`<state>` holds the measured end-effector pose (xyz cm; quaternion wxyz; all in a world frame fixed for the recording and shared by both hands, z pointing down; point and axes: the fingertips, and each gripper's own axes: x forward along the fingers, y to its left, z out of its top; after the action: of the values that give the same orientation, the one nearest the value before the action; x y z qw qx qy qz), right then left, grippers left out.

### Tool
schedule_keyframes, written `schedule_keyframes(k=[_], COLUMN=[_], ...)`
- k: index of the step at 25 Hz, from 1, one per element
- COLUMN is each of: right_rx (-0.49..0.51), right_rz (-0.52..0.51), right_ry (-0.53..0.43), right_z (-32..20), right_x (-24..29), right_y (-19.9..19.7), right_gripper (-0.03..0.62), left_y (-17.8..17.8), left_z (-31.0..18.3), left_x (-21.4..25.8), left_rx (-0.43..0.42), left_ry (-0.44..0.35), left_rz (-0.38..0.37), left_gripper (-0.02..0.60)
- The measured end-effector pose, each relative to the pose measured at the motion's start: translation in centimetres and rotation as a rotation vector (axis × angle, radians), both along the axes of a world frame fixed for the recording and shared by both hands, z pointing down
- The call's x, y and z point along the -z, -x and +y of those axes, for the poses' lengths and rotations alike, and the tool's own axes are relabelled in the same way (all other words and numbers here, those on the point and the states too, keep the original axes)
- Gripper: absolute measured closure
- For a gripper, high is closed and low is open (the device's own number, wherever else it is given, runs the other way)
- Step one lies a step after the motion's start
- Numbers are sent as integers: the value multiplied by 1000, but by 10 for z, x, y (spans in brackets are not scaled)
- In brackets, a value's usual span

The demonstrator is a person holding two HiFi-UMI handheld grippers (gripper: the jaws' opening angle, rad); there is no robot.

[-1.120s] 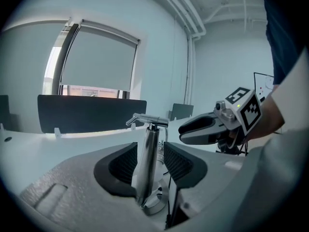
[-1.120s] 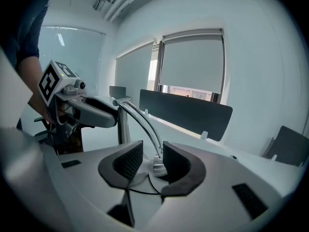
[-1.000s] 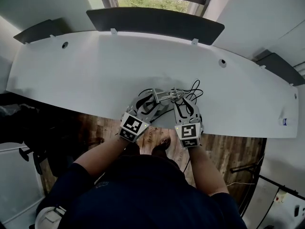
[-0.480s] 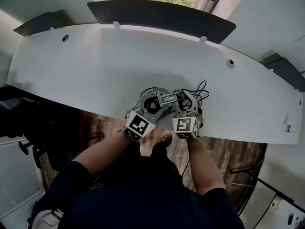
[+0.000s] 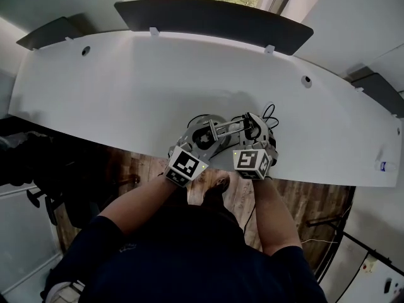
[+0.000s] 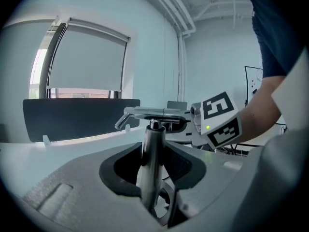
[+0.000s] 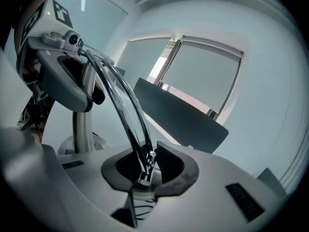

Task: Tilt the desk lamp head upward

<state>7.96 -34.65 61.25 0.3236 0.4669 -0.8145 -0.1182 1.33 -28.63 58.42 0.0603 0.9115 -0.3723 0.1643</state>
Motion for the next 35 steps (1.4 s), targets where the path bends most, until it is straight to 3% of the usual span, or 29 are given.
schedule_keyframes(k=[10,18,29,35], right_rx=[0,34,126,132], right_rz=[412,683,987,1086], right_ry=[-208,-356,-490,-535], right_z=[-5,2,19,28], right_x=[63,116,166,179], right_y=[-21,-15,14,26], right_gripper=[520,505,480,479], left_y=[-1,-2,-6,-8], left_z=[3,6,8,7], left_x=[-5,-4,-8,-8], left_rx=[12,-12,-31,-23], left_ry=[39,32,-10,-29], left_rz=[61,41,32,49], left_gripper=[446,446,448,451])
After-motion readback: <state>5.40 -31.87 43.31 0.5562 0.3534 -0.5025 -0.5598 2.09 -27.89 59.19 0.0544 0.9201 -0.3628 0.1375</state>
